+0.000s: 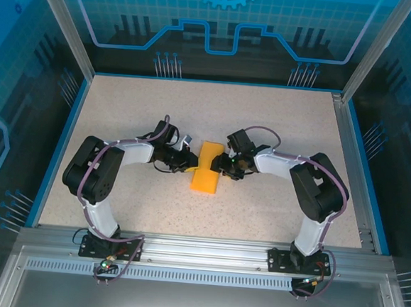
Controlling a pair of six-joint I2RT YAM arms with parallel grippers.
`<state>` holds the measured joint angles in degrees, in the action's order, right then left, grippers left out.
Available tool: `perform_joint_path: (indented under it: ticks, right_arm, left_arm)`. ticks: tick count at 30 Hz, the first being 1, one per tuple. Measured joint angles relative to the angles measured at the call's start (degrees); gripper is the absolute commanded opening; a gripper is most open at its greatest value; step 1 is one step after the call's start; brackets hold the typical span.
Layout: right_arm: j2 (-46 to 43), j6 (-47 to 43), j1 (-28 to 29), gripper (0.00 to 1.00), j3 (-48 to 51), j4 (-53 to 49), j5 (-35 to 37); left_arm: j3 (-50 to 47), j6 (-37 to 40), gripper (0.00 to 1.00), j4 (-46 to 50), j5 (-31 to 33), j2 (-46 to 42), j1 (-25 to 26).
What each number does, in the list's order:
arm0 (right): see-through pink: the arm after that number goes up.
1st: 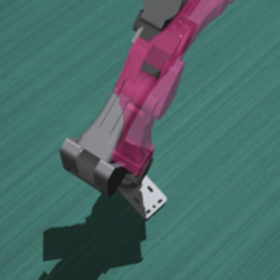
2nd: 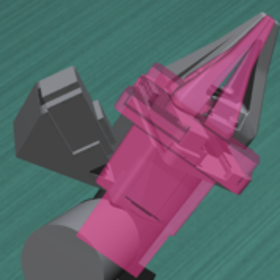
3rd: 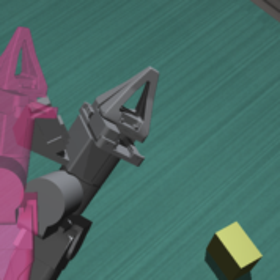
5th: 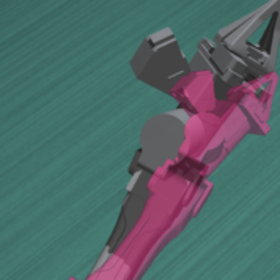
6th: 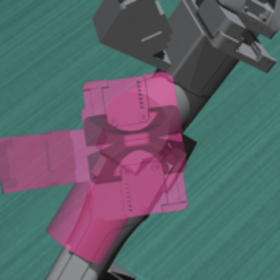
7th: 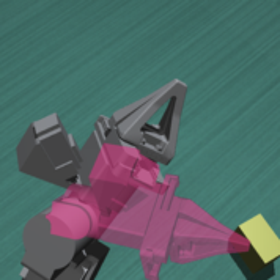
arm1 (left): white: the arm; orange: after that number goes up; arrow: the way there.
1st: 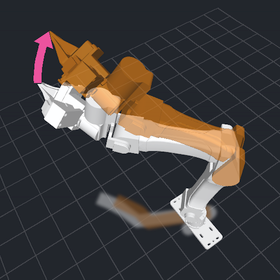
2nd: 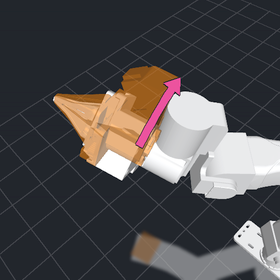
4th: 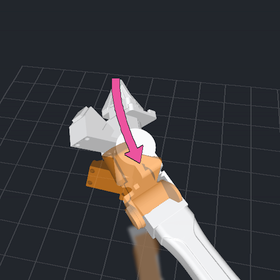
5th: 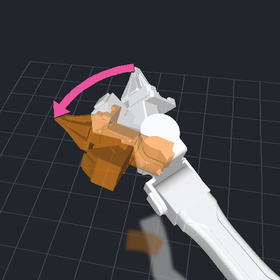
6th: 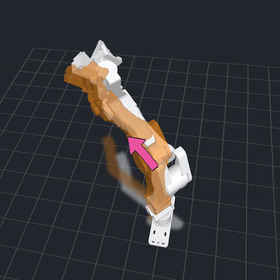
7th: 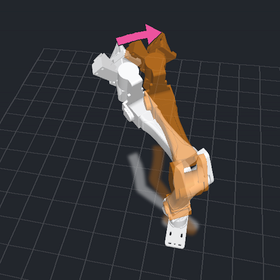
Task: Fold a paper plane with a square sheet of paper (pick it up from the middle)
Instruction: First fold in half a square sheet of paper at the center of the table.
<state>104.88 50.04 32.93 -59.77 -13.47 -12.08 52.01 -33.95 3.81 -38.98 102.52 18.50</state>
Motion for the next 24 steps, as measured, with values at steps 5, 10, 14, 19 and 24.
perform_joint_path:
  ticks: [5,10,14,19,24]
  right_arm:
    - [1.79,-0.33,0.85,0.56,-4.00,-5.07,2.47]
    - [2.93,-0.35,1.33,0.57,-6.27,-8.04,3.87]
    - [3.67,-0.96,1.70,0.58,-7.82,-9.99,4.37]
    - [5.38,-3.39,1.92,0.57,-10.88,-13.73,4.17]
    - [7.52,-4.85,1.97,0.58,-14.43,-18.23,4.42]
  left_arm:
    - [0.02,0.20,0.49,2.54,4.61,-0.81,0.00]
    - [0.02,0.39,0.56,8.57,13.97,-6.73,-0.15]
    - [0.02,0.22,0.57,11.32,19.41,-11.54,-1.31]
    - [-0.02,-0.13,0.59,12.94,23.08,-14.43,-3.43]
    - [-0.04,-0.15,0.58,13.97,24.17,-14.62,-4.09]
